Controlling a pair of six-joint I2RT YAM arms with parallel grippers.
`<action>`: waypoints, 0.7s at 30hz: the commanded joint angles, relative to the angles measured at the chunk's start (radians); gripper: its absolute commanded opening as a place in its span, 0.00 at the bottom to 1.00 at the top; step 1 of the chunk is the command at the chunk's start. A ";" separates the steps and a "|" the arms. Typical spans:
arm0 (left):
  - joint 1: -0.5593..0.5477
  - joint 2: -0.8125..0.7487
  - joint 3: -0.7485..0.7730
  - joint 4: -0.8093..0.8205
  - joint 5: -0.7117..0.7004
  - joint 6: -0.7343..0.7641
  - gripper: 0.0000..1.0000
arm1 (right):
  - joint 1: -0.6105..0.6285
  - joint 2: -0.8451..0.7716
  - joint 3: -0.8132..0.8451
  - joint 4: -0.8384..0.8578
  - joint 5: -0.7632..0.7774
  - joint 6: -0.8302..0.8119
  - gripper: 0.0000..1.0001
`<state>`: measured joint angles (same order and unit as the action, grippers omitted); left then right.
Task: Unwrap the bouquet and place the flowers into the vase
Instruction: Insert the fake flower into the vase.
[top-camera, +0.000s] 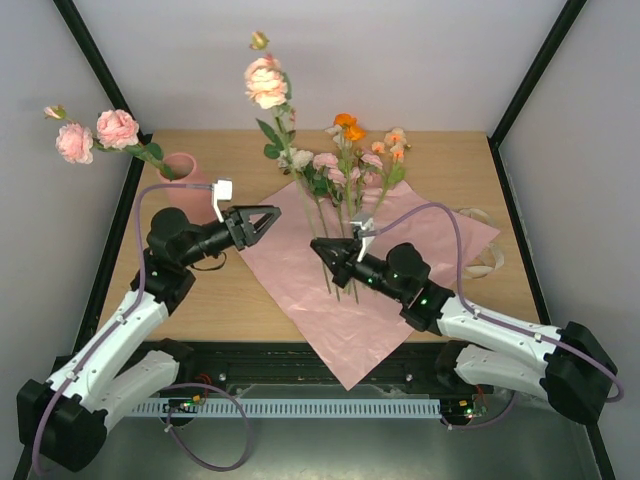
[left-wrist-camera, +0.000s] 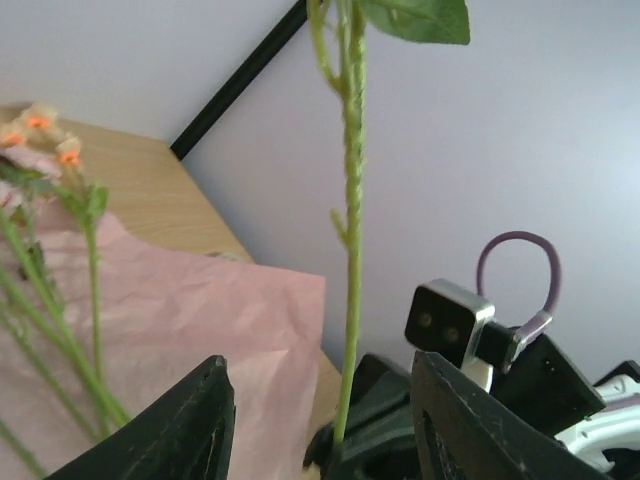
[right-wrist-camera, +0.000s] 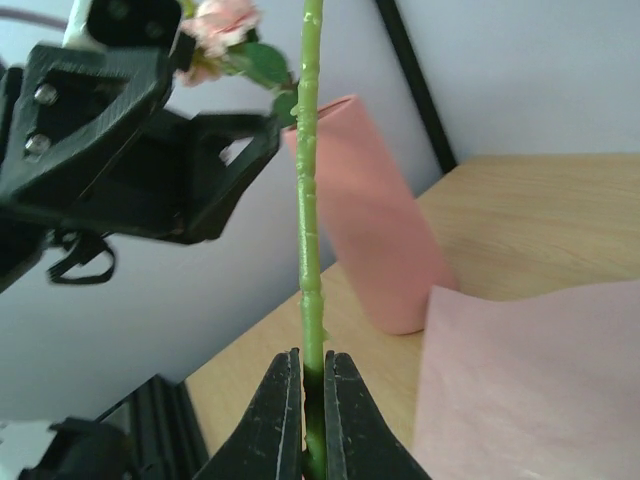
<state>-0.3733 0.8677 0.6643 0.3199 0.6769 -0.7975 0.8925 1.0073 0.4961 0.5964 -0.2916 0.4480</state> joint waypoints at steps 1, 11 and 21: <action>-0.020 0.018 -0.018 0.178 0.008 -0.094 0.70 | 0.065 0.024 0.005 0.134 -0.044 -0.041 0.01; -0.029 0.042 -0.024 0.267 0.008 -0.153 0.44 | 0.114 0.060 0.003 0.128 -0.055 -0.061 0.01; -0.030 0.054 -0.033 0.298 0.012 -0.167 0.14 | 0.114 0.070 0.000 0.106 -0.069 -0.074 0.01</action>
<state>-0.3992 0.9199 0.6380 0.5583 0.6781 -0.9611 0.9993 1.0771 0.4965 0.6640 -0.3492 0.4026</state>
